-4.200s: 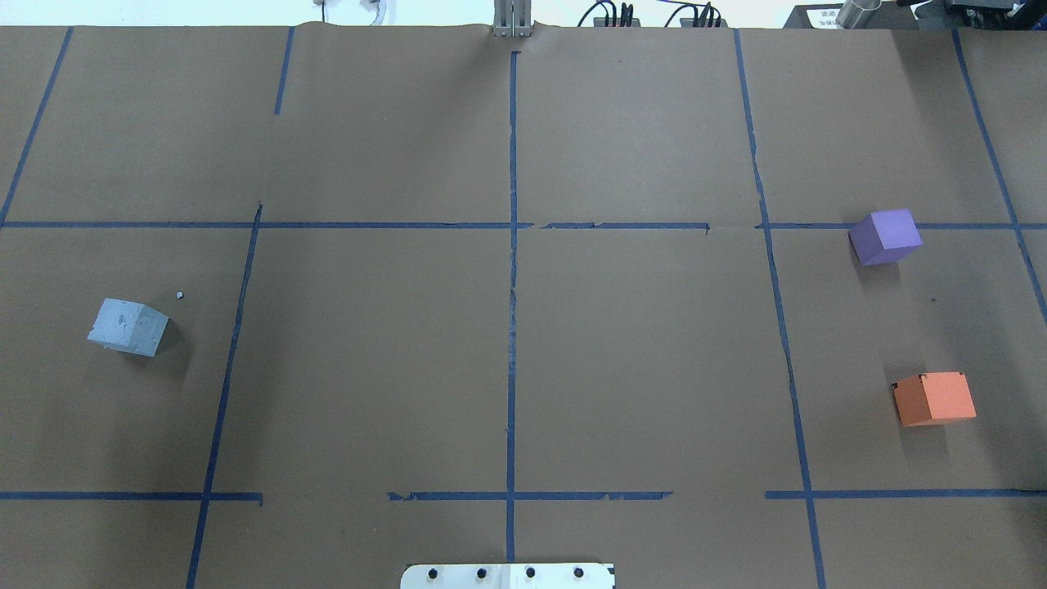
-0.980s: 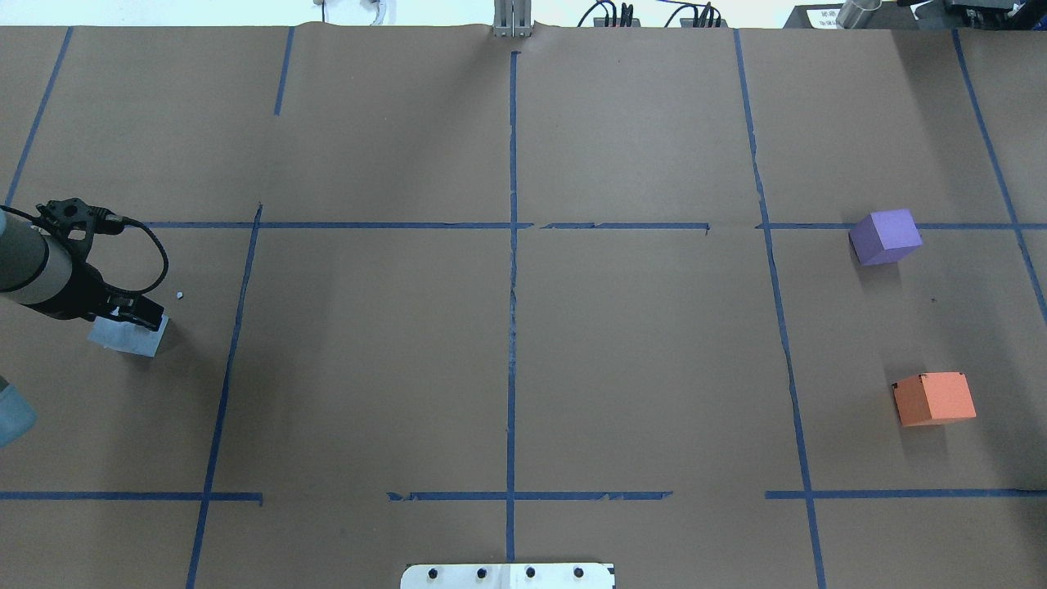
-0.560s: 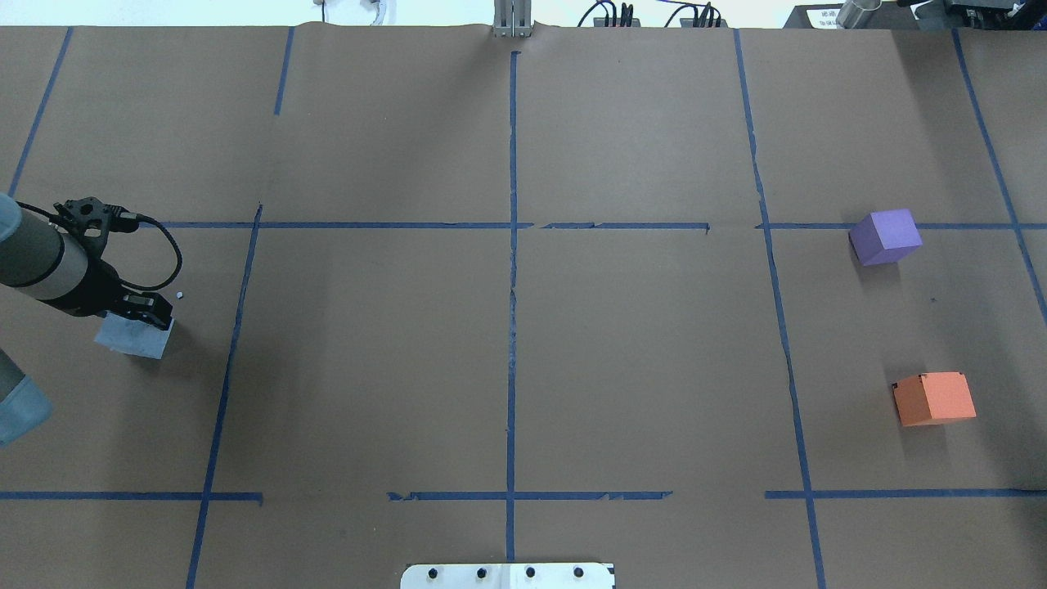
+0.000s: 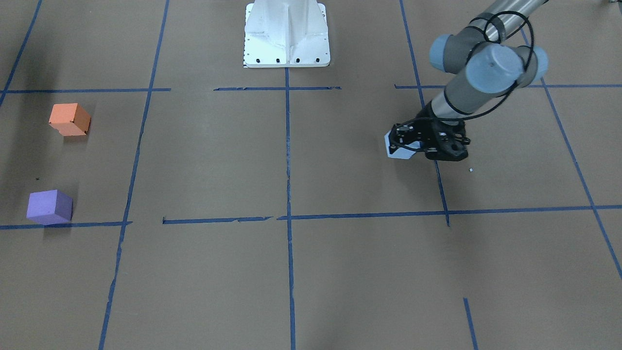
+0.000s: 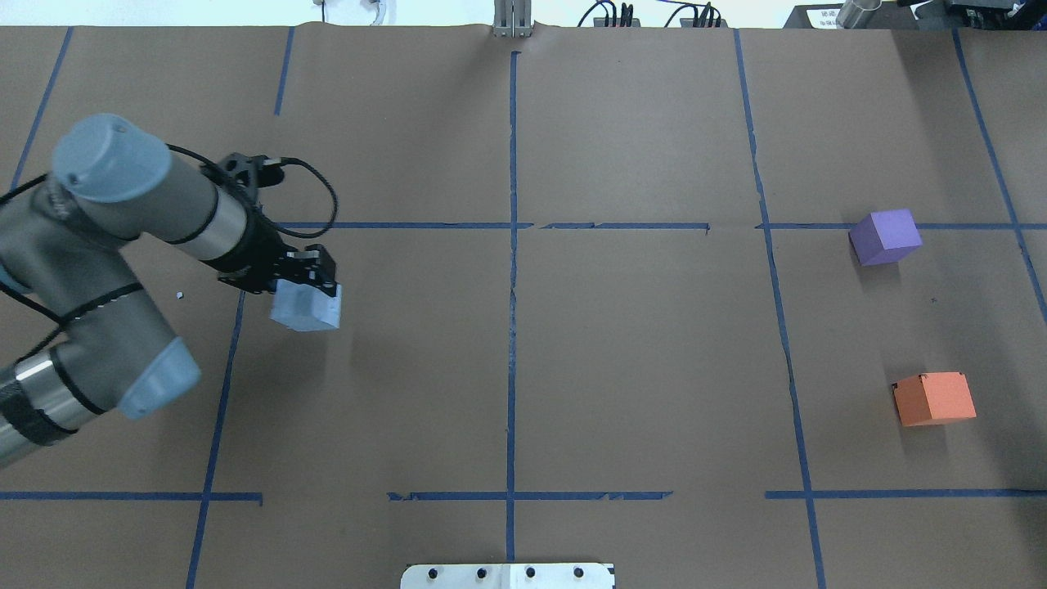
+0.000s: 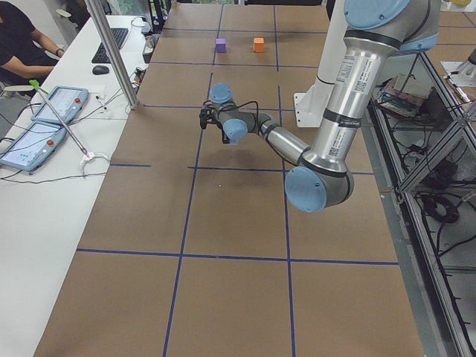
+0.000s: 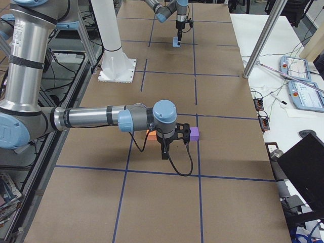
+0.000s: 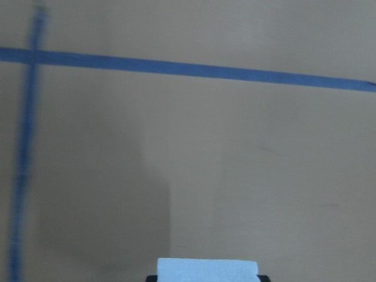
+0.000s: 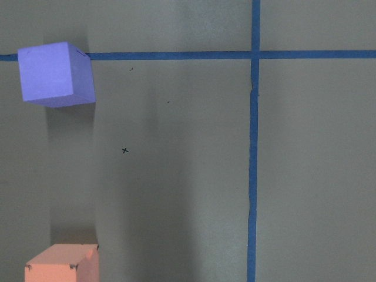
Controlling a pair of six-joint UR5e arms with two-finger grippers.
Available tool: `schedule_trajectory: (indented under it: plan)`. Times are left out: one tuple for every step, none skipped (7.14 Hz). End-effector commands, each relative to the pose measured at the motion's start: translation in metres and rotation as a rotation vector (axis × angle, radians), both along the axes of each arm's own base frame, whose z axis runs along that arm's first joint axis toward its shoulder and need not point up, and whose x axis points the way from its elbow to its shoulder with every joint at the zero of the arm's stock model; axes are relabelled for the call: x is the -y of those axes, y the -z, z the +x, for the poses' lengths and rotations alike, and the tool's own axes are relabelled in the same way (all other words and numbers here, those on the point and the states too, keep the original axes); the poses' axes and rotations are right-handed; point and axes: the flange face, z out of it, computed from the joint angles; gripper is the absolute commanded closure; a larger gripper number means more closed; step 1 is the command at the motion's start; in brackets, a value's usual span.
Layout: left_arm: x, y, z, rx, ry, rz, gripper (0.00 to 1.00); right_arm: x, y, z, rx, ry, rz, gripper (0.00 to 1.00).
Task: Place blue block between orange and purple blocks
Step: 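Carry the light blue cube with the left gripper toward the table center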
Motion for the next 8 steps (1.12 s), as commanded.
schedule_trajectory:
  plan:
    - [-0.029, 0.122, 0.109, 0.08, 0.014, 0.006, 1.0, 0.001, 0.001, -0.01, 0.001, 0.024, 0.008, 0.0]
    - [-0.036, 0.149, 0.154, 0.127, 0.013, 0.022, 1.0, 0.002, 0.001, -0.014, 0.0, 0.036, 0.009, 0.0]
    - [-0.032, 0.168, 0.191, 0.153, 0.022, 0.01, 0.98, 0.003, 0.002, -0.015, 0.0, 0.037, 0.013, 0.0]
    - [-0.024, 0.174, 0.214, 0.179, 0.021, -0.007, 0.97, 0.003, 0.003, -0.015, 0.002, 0.036, 0.014, 0.0]
    - [-0.022, 0.175, 0.222, 0.192, 0.029, -0.001, 0.95, 0.004, 0.005, -0.015, 0.005, 0.037, 0.026, 0.0]
    - [-0.022, 0.172, 0.224, 0.199, 0.029, -0.001, 0.91, 0.005, 0.007, -0.017, 0.006, 0.034, 0.044, 0.0]
    - [-0.021, 0.165, 0.228, 0.213, 0.026, -0.006, 0.79, 0.007, 0.01, -0.023, 0.008, 0.036, 0.037, 0.0]
    - [-0.021, 0.163, 0.228, 0.216, 0.025, -0.002, 0.6, 0.021, 0.025, -0.035, 0.015, 0.026, 0.036, 0.0]
